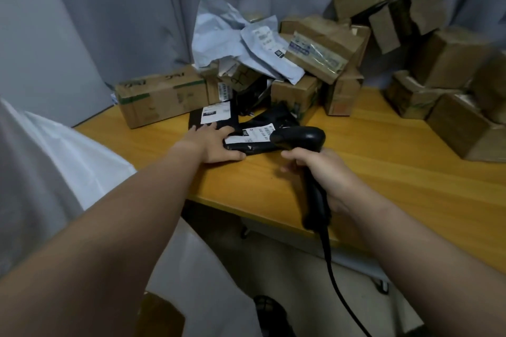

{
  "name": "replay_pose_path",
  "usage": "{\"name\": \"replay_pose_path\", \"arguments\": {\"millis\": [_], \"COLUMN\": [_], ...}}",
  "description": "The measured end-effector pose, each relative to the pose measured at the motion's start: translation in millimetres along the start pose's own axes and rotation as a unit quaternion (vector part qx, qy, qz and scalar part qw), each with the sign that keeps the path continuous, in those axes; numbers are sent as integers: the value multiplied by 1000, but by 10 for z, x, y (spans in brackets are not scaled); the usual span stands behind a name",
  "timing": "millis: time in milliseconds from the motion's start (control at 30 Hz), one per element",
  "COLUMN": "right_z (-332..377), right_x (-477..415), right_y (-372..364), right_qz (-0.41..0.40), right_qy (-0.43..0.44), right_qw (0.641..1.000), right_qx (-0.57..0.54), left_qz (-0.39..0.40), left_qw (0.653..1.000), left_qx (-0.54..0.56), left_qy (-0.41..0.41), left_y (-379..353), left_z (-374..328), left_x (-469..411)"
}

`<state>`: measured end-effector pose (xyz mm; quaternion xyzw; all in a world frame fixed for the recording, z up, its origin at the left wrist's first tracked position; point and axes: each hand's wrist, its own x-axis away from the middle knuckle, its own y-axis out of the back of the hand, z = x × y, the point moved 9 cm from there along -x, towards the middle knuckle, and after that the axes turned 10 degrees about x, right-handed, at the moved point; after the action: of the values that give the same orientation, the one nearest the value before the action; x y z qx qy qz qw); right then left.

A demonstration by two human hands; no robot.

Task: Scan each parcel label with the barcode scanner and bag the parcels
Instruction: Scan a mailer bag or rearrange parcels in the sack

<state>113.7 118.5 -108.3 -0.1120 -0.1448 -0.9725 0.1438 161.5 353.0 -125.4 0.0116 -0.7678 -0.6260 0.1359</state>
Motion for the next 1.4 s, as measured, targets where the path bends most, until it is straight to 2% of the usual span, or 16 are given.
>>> {"name": "replay_pose_path", "arguments": {"millis": [67, 167, 267, 367, 467, 600, 700, 833, 933, 1000, 1067, 1167, 1300, 1400], "right_z": [11, -8, -122, -276, -447, -628, -627, -566, -647, -701, -731, -722, -684, -585], "right_x": [-4, 42, 163, 335, 548, 866, 1068, 1148, 1110, 1076, 1042, 1012, 1014, 1010], "right_y": [49, 170, 294, 440, 616, 883, 1172, 1431, 1478, 1547, 1640, 1734, 1815, 1848], "right_qz": [1, -1, 2, -4, -21, -55, -116, -173, -177, -181, -170, -147, -142, -159], "right_qy": [8, 19, 11, -2, -15, -13, 33, 110, 93, 65, 33, -10, -54, -45], "right_qw": [999, 998, 999, 999, 997, 996, 993, 972, 949, 916, 898, 901, 914, 924], "right_qx": [35, 64, 31, -39, -76, -75, -10, 116, 245, 352, 404, 408, 376, 344], "left_qz": [-27, -51, -56, -93, -126, -108, -88, -58, -41, -57, -75, -70, -24, -64], "left_qw": [999, 997, 993, 983, 975, 974, 969, 954, 945, 948, 951, 954, 935, 934], "left_qx": [32, -19, -75, -96, -55, 30, 77, 137, 135, 81, 18, 21, 152, 269], "left_qy": [-18, -52, -78, -124, -176, -198, -216, -259, -295, -303, -298, -292, -318, -226], "left_y": [29, 49, 39, -26, -165, -416, -602, -768, -750, -663, -596, -561, -501, -349], "left_z": [4, -137, -419, -764, -1116, -1522, -1831, -2262, -2447, -2429, -2338, -2140, -1953, -1787], "left_x": [6, 208, 513, 876, 1188, 1305, 1292, 1324, 1360, 1360, 1368, 1456, 1658, 1582]}}
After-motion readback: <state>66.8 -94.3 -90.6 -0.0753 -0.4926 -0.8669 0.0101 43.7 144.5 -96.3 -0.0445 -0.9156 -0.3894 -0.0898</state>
